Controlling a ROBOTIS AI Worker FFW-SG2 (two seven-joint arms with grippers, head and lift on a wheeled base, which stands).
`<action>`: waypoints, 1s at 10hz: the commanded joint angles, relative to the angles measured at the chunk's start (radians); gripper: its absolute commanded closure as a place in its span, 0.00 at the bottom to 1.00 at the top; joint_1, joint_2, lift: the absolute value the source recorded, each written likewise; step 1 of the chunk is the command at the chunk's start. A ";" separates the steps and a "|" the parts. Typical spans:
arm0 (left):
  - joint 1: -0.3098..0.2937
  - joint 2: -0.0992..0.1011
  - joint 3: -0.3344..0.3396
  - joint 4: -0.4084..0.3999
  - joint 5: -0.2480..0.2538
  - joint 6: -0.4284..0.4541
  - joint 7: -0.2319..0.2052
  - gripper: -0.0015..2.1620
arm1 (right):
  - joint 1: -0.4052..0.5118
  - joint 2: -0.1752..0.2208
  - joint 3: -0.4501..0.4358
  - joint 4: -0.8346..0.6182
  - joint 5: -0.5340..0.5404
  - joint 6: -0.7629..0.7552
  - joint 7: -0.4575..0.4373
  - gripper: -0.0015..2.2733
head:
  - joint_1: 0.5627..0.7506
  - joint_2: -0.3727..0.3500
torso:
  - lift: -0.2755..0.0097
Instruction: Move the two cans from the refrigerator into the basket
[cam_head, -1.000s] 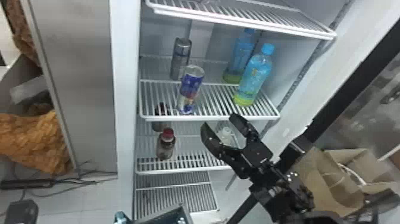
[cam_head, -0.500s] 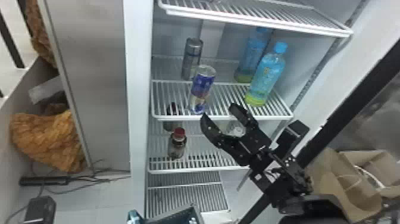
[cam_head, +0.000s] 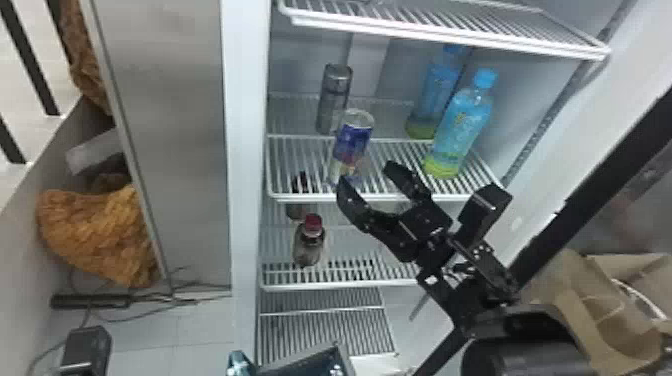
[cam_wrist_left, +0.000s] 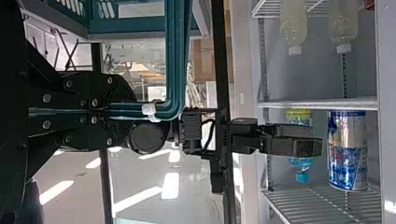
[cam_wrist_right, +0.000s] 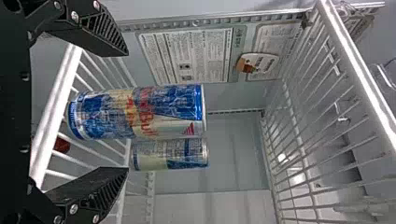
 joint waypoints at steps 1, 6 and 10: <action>0.002 0.000 0.000 0.001 0.000 0.005 0.000 0.55 | -0.029 -0.001 0.007 0.012 0.018 0.013 -0.003 0.08 | 0.70 0.19 | 0.84; 0.002 0.000 0.002 -0.001 0.002 0.005 0.000 0.55 | -0.117 -0.008 0.069 0.076 0.027 0.040 -0.029 0.08 | 0.70 0.25 | 0.84; 0.005 0.000 0.004 -0.001 0.002 0.005 0.000 0.55 | -0.173 -0.012 0.079 0.103 0.051 0.086 -0.050 0.08 | 0.70 0.26 | 0.84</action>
